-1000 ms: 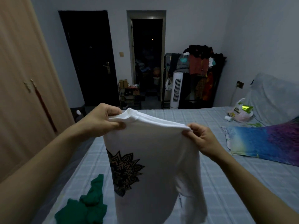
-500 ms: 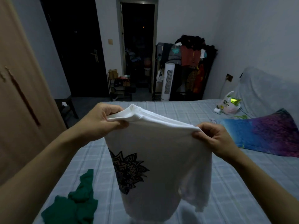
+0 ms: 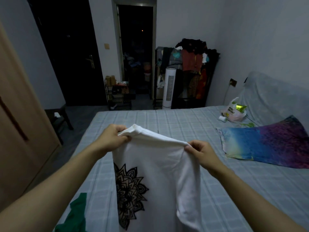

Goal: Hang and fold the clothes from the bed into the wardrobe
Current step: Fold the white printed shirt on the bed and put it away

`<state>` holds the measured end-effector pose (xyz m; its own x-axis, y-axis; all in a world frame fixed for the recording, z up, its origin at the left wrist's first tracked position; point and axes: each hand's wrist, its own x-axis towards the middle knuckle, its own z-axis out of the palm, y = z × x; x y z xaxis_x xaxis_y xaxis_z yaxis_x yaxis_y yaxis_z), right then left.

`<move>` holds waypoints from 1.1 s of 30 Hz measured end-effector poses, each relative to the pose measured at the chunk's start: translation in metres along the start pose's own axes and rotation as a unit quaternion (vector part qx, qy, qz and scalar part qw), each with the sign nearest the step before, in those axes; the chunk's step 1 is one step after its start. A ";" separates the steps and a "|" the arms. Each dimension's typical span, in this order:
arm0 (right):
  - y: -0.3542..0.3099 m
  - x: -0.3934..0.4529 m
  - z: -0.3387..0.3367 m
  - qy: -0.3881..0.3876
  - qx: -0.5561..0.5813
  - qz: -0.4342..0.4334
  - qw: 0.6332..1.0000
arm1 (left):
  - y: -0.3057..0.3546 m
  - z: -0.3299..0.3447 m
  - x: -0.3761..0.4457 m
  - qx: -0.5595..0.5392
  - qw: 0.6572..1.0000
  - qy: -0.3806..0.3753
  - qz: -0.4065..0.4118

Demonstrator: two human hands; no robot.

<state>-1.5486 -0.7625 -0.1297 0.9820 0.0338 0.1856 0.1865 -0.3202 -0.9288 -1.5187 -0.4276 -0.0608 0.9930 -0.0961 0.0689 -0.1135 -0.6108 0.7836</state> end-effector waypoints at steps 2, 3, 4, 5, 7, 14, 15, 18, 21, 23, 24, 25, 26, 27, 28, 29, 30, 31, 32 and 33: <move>-0.001 0.030 0.005 0.035 0.013 0.005 0.999 | 0.000 0.000 0.028 -0.002 0.999 0.036 0.011; -0.004 0.045 0.005 0.050 0.014 -0.002 0.999 | 0.003 -0.003 0.041 -0.002 0.998 0.055 0.027; -0.008 0.058 0.003 0.061 0.012 -0.014 0.998 | 0.007 -0.007 0.052 -0.003 0.996 0.073 0.047; -0.015 0.071 0.000 0.069 0.011 -0.028 0.997 | 0.011 -0.013 0.062 -0.009 0.994 0.090 0.069; -0.032 0.092 -0.010 0.082 0.024 -0.063 0.994 | 0.024 -0.027 0.073 -0.027 0.986 0.115 0.117; -0.073 0.108 -0.043 0.067 0.035 -0.166 0.983 | 0.055 -0.043 0.057 -0.053 0.962 0.157 0.217; -0.073 0.104 -0.045 0.060 0.032 -0.168 0.983 | 0.055 -0.041 0.050 -0.045 0.964 0.150 0.216; -0.059 0.087 -0.048 0.031 0.012 -0.163 0.986 | 0.045 -0.028 0.025 -0.004 0.971 0.119 0.210; -0.020 0.061 -0.046 -0.005 -0.033 -0.133 0.991 | 0.015 0.002 -0.004 0.026 0.979 0.080 0.184; 0.015 0.035 -0.041 -0.042 -0.068 -0.109 0.991 | -0.014 0.031 -0.028 0.048 0.985 0.042 0.158; 0.034 0.018 -0.037 -0.063 -0.084 -0.092 0.990 | -0.030 0.047 -0.042 0.061 0.987 0.016 0.146; 0.054 -0.003 -0.031 -0.083 -0.101 -0.072 0.989 | -0.046 0.063 -0.057 0.075 0.987 -0.010 0.138; 0.074 -0.025 -0.025 -0.102 -0.118 -0.053 0.986 | -0.063 0.079 -0.074 0.086 0.987 -0.035 0.133; 0.094 -0.049 -0.018 -0.120 -0.135 -0.034 0.983 | -0.079 0.094 -0.091 0.093 0.986 -0.061 0.124; 0.113 -0.075 -0.011 -0.137 -0.148 -0.013 0.979 | -0.095 0.108 -0.108 0.098 0.985 -0.092 0.112; 0.130 -0.100 -0.004 -0.154 -0.157 0.009 0.975 | -0.110 0.121 -0.124 0.099 0.982 -0.125 0.099; 0.146 -0.126 0.003 -0.171 -0.162 0.033 0.971 | -0.125 0.133 -0.141 0.094 0.979 -0.162 0.085; 0.160 -0.153 0.010 -0.184 -0.163 0.053 0.968 | -0.139 0.144 -0.159 0.088 0.972 -0.204 0.073; 0.173 -0.178 0.016 -0.196 -0.166 0.067 0.964 | -0.152 0.154 -0.177 0.085 0.964 -0.245 0.067; 0.183 -0.202 0.022 -0.208 -0.170 0.081 0.960 | -0.164 0.163 -0.196 0.085 0.955 -0.276 0.070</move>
<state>-1.7126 -0.8068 -0.3447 0.9368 0.3104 -0.1612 0.0808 -0.6406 -0.7636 -1.7005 -0.4368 -0.3036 0.8038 -0.5575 -0.2074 -0.2944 -0.6758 0.6757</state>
